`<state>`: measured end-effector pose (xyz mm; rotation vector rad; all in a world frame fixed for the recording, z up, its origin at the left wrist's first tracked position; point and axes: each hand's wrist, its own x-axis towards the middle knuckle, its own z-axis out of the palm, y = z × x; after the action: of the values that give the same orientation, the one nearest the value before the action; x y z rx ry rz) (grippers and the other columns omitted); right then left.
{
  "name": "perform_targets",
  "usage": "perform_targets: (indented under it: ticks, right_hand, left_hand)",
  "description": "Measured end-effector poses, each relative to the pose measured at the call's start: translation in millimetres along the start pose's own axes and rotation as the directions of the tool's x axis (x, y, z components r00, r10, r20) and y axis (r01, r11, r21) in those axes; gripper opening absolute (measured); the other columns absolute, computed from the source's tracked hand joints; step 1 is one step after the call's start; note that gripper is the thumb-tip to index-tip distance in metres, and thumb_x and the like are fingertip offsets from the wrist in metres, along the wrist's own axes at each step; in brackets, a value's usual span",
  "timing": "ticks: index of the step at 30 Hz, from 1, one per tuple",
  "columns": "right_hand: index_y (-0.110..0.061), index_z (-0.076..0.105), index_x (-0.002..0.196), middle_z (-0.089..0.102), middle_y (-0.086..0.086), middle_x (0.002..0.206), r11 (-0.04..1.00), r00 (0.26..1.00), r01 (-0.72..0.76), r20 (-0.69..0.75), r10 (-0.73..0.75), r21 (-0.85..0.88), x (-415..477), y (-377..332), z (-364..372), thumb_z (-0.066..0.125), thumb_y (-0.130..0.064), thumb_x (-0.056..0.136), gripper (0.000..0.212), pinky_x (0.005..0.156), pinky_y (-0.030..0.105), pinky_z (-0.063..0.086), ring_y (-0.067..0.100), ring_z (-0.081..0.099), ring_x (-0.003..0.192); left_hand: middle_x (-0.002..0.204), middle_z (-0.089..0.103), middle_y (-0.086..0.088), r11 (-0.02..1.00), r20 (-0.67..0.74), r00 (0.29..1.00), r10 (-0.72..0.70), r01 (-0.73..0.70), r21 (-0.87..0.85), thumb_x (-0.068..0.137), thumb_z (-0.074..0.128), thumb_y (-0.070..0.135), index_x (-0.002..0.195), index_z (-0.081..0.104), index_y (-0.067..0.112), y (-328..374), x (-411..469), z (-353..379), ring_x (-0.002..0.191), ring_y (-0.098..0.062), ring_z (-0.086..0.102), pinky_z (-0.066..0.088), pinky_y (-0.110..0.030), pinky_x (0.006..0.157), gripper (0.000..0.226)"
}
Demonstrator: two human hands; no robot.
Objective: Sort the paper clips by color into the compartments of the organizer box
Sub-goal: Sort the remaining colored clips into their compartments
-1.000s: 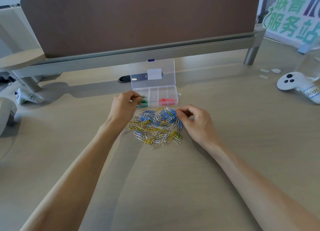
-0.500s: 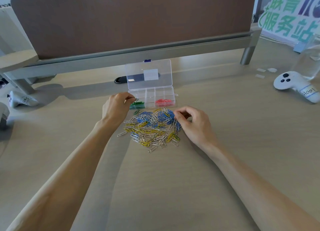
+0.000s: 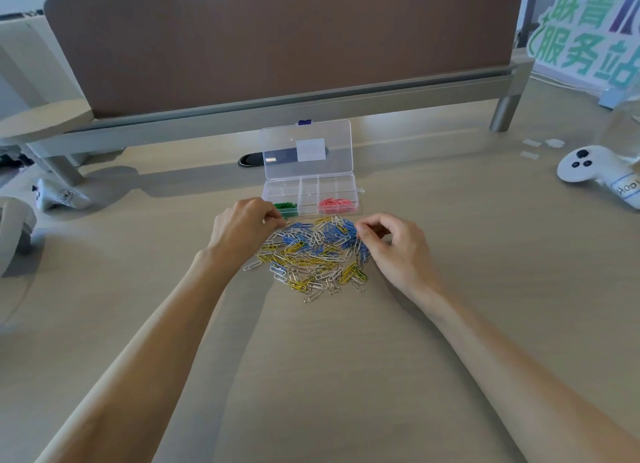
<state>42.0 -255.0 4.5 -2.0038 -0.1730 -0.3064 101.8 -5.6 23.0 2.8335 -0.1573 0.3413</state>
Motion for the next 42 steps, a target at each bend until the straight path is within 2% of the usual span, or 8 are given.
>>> perform_targets:
  ticks: [6,12,19,22,26,32,38,42]
  right_hand:
    - [-0.023,0.070,0.087,0.070,-0.007,0.079,1.000,1.000,-0.017,0.007,0.017,-0.001,1.2,2.3,-0.5,0.060,-0.030,0.093,0.014,0.058,0.014,0.040,0.004,0.053,0.059]
    - [-0.026,0.070,0.086,0.069,-0.010,0.081,0.999,0.999,-0.031,0.012,0.031,-0.019,2.6,2.8,0.6,0.060,-0.033,0.092,0.013,0.059,0.015,0.043,0.009,0.058,0.064]
    - [-0.023,0.070,0.085,0.068,-0.011,0.077,1.000,1.000,-0.016,0.004,0.016,-0.010,0.1,-1.6,-5.2,0.061,-0.029,0.092,0.013,0.057,0.010,0.040,0.006,0.057,0.065]
    - [-0.024,0.071,0.085,0.065,-0.016,0.074,0.996,0.996,0.017,0.086,-0.010,-0.085,-0.3,-1.2,-11.9,0.064,-0.024,0.089,0.008,0.058,0.007,0.038,0.000,0.055,0.063]
    - [-0.028,0.071,0.081,0.063,-0.018,0.072,0.982,0.972,0.099,0.226,-0.061,-0.159,-5.7,2.9,-23.5,0.071,-0.020,0.081,0.008,0.061,0.011,0.038,0.002,0.055,0.068]
    - [-0.026,0.067,0.074,0.057,-0.012,0.072,0.920,0.941,0.246,0.301,-0.152,-0.305,-13.5,11.0,-23.3,0.079,-0.033,0.072,0.014,0.064,0.020,0.038,0.003,0.051,0.075]
    - [-0.031,0.064,0.072,0.059,-0.013,0.076,0.935,0.945,0.195,0.312,-0.098,-0.295,-14.4,7.9,-21.5,0.075,-0.028,0.073,0.012,0.069,0.018,0.039,0.001,0.052,0.082]
    - [-0.031,0.062,0.070,0.061,-0.012,0.077,0.945,0.955,0.160,0.288,-0.075,-0.285,-15.4,6.6,-21.0,0.073,-0.024,0.073,0.014,0.070,0.017,0.040,0.001,0.054,0.083]
  left_hand:
    - [0.095,0.065,0.007,0.996,0.017,1.000,-0.010,0.008,0.087,0.091,0.058,0.024,0.090,0.070,0.023,8.1,4.3,-2.2,0.080,-0.017,0.055,0.038,-0.027,0.061,0.012]
    - [0.093,0.066,0.007,0.997,-0.168,0.986,0.005,-0.017,-0.070,0.093,0.058,0.025,0.090,0.070,0.020,4.9,9.2,-7.3,0.080,-0.016,0.058,0.048,-0.032,0.065,0.014]
    - [0.099,0.065,0.005,0.998,-0.178,0.984,0.022,-0.033,-0.061,0.096,0.054,0.023,0.101,0.071,0.020,8.7,8.9,1.4,0.082,-0.020,0.059,0.047,-0.032,0.066,0.018]
    - [0.099,0.065,0.009,0.980,-0.200,0.976,0.089,-0.122,-0.160,0.094,0.057,0.022,0.100,0.070,0.023,18.3,-9.9,1.7,0.084,-0.015,0.059,0.050,-0.033,0.068,0.015]
    - [0.099,0.062,0.017,0.941,-0.165,0.954,0.249,-0.279,-0.189,0.092,0.060,0.032,0.100,0.069,0.031,30.5,-43.6,4.7,0.098,-0.007,0.055,0.052,-0.037,0.071,0.012]
    - [0.101,0.057,0.013,0.872,-0.125,0.898,0.422,-0.440,-0.215,0.087,0.056,0.054,0.108,0.071,0.031,54.2,-79.5,26.2,0.099,-0.014,0.048,0.049,-0.037,0.079,0.034]
    - [0.098,0.060,0.010,0.884,-0.177,0.900,0.398,-0.428,-0.188,0.089,0.055,0.048,0.101,0.072,0.026,60.9,-82.0,32.5,0.091,-0.016,0.047,0.047,-0.034,0.076,0.031]
    - [0.093,0.061,0.012,0.903,-0.207,0.918,0.337,-0.377,-0.204,0.087,0.064,0.034,0.093,0.072,0.024,58.4,-85.6,32.6,0.089,-0.014,0.048,0.048,-0.031,0.071,0.014]
